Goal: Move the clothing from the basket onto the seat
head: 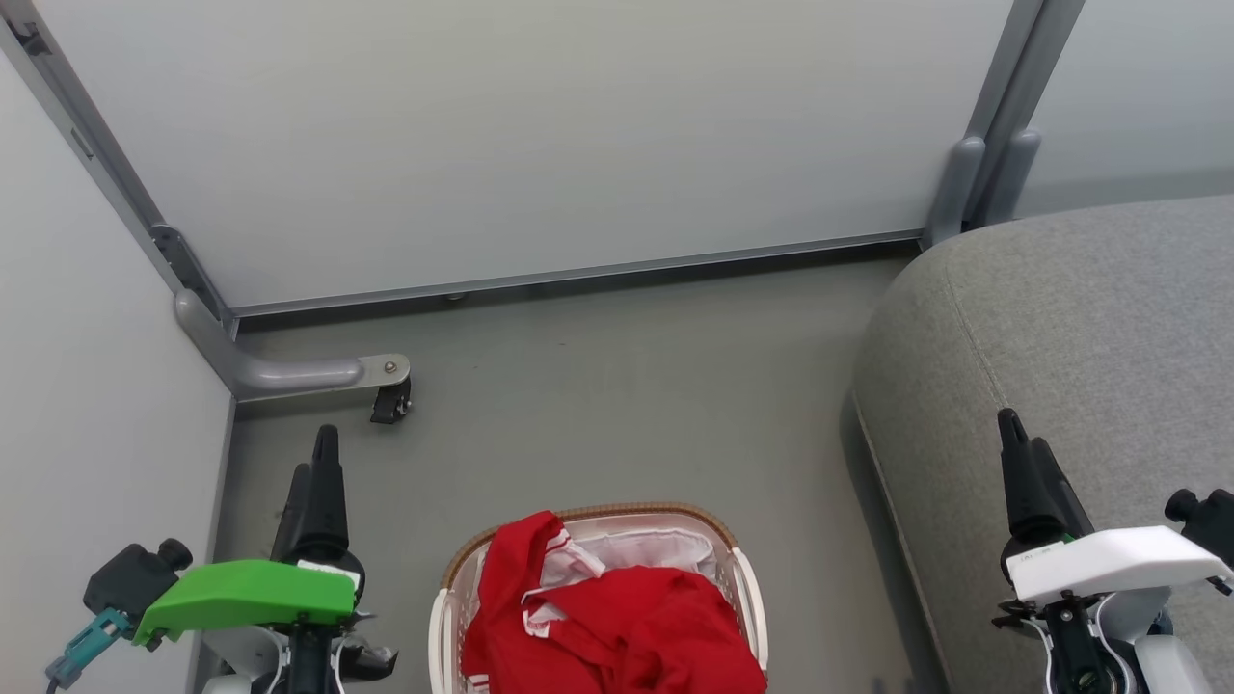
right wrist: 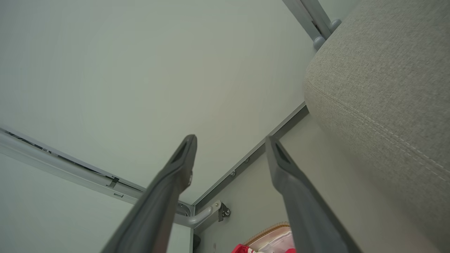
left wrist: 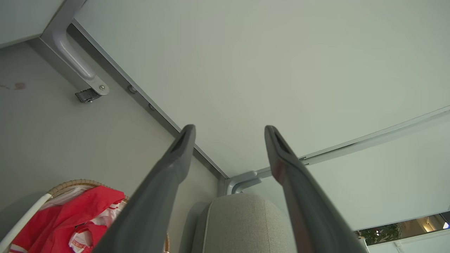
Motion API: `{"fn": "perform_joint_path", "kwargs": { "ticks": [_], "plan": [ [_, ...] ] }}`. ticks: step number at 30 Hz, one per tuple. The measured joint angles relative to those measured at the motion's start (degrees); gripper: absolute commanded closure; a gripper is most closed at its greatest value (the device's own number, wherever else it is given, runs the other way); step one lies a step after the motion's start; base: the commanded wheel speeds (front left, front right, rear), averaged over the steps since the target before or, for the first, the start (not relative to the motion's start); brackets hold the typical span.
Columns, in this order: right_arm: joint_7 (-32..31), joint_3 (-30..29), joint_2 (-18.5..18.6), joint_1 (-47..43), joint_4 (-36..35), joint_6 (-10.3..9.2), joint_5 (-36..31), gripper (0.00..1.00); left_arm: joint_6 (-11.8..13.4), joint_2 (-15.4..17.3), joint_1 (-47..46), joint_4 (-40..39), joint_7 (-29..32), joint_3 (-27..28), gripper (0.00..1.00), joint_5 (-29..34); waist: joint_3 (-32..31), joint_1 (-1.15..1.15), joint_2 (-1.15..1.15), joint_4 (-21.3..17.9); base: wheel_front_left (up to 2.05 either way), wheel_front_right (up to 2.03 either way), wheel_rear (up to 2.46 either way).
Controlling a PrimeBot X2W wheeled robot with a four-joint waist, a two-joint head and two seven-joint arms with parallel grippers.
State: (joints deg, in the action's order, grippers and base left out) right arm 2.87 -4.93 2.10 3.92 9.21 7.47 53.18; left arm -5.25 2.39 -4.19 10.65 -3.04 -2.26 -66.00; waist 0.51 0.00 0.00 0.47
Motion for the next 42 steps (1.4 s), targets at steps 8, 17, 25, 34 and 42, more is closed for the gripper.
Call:
{"fn": "perform_joint_path", "kwargs": {
  "ticks": [8,17,25,34,42],
  "plan": [
    [1.5,0.7,0.1,-0.7,-0.3,0.00,-8.7,0.00,1.3,0.0,0.0,-1.1,-1.5,-1.8,0.00,10.0,0.1,0.00,0.00,0.0,0.00,0.00,0.00],
    [3.2,1.5,0.2,-0.9,0.1,0.00,-16.8,0.00,1.7,0.0,0.2,0.6,-3.1,-2.2,0.00,18.7,0.1,0.00,0.00,-0.2,0.00,0.00,0.00],
    [4.5,1.6,0.2,-1.0,0.9,0.00,-22.5,0.00,1.8,0.1,1.0,2.8,-4.2,-2.9,0.00,24.9,0.2,0.00,0.00,-0.1,0.00,0.00,0.00],
    [5.8,2.0,0.3,-1.1,1.6,0.00,-28.6,0.00,1.8,0.1,1.1,4.4,-5.7,-3.7,0.00,30.8,0.1,0.00,0.00,0.0,0.00,0.00,0.00],
    [6.9,2.3,0.3,-1.7,1.9,0.01,-33.8,0.00,1.7,0.1,1.3,5.8,-6.8,-4.7,0.00,34.0,-0.1,0.00,0.00,0.1,0.00,0.00,0.00]
  ]
}}
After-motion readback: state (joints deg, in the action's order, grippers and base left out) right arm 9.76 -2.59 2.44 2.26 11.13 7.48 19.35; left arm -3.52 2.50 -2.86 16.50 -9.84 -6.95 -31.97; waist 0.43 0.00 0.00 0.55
